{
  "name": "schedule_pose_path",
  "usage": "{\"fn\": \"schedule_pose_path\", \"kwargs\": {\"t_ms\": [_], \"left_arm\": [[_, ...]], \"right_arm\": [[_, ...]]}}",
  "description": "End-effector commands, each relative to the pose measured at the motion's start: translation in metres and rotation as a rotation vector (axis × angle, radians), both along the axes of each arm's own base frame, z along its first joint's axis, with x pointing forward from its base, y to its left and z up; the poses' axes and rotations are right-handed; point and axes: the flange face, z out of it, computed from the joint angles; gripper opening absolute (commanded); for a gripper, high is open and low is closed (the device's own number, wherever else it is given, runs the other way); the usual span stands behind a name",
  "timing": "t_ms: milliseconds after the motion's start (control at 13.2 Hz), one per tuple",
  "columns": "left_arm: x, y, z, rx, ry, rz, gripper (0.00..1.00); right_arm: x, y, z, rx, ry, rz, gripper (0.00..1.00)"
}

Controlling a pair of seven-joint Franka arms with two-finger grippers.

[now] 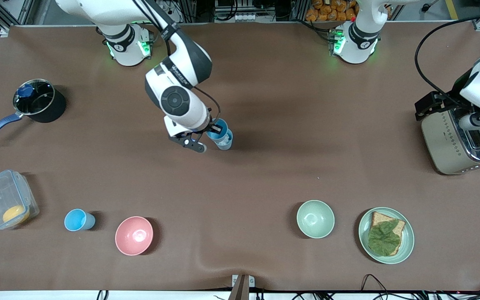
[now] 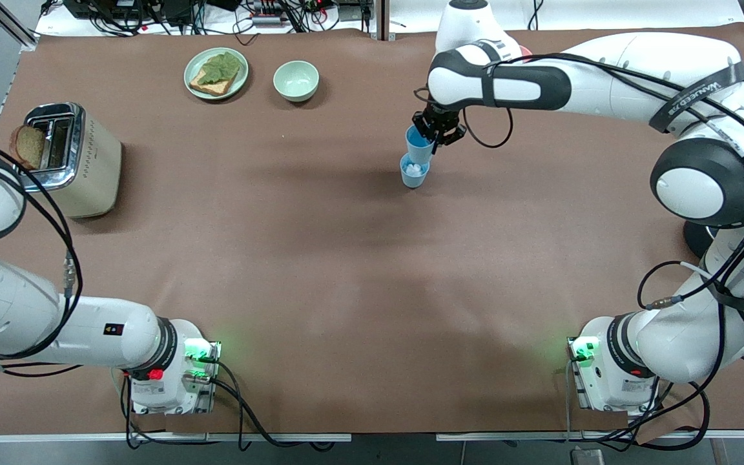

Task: Stack blue cups with both arms
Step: 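Carry the held cup with the right gripper and lower it onto the placed cup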

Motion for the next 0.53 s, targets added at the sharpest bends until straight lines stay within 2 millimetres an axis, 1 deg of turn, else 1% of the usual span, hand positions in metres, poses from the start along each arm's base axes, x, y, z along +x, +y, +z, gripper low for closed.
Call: {"fn": "schedule_pose_path", "kwargs": {"t_ms": [0,228,379,455], "left_arm": [[-0.022,0.009,0.022,-0.030,-0.005,0.004,1.00],[-0.029,0.011,0.022,-0.029,0.001,0.009,1.00],[-0.034,0.015,0.020,-0.028,0.007,0.015,1.00],[-0.038,0.016,0.025,-0.027,-0.003,0.018,1.00]], "right_arm": [[0.001,0.009,-0.007,0.006,0.009,-0.026,0.00],[-0.003,0.022,-0.022,0.008,-0.003,-0.038,0.00],[-0.004,0.023,-0.029,0.001,-0.003,-0.032,0.00],[-0.004,0.022,-0.031,-0.003,-0.001,-0.031,0.00]]}}
